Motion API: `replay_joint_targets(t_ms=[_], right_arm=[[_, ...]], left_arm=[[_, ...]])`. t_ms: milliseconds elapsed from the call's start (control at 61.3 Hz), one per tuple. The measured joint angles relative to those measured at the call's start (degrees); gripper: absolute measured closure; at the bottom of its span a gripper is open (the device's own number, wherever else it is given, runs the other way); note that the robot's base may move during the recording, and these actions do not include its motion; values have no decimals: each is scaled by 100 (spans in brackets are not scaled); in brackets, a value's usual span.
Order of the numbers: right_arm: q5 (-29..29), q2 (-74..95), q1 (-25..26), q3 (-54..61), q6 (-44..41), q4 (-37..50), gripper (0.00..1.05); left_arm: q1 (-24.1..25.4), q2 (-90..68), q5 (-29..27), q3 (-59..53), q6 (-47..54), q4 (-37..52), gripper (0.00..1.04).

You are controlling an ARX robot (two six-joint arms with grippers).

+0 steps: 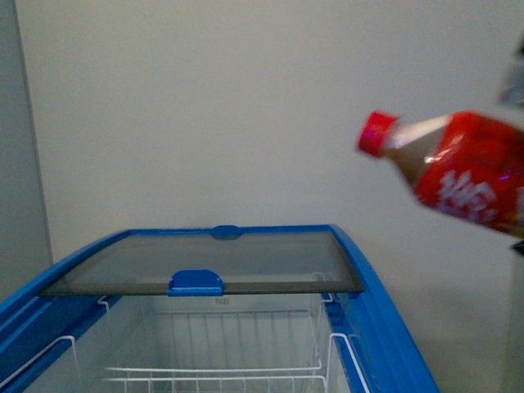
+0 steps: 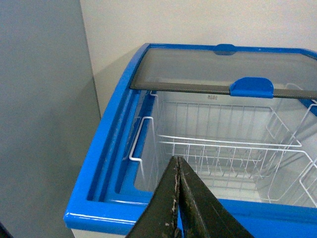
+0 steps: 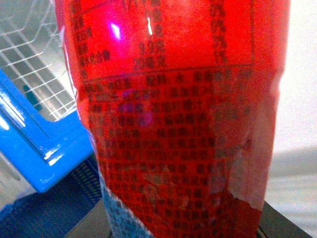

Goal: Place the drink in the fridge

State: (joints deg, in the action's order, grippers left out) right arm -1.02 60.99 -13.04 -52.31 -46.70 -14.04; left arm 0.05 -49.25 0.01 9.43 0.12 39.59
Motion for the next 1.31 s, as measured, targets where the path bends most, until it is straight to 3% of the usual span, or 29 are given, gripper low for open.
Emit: replay_joint_targets(t_ms=[163,440,799,1305], right_arm=[[-254,1357,-636,-756,-1113,33,65],[-713,3528,-1419,-1978,-1480,-28,65],[-822,4769,-1578,-2717,-1440,262,65],[-811,5995,-1585,-3429,-1180,487,65]], left_arm=[[0,411,-2,-236,2,-186,102],[0,1233,0,-560,2,-699,102],[0,1814,-9,-859,0,-918,102],[0,2990,0,-861,0,-2020,102]])
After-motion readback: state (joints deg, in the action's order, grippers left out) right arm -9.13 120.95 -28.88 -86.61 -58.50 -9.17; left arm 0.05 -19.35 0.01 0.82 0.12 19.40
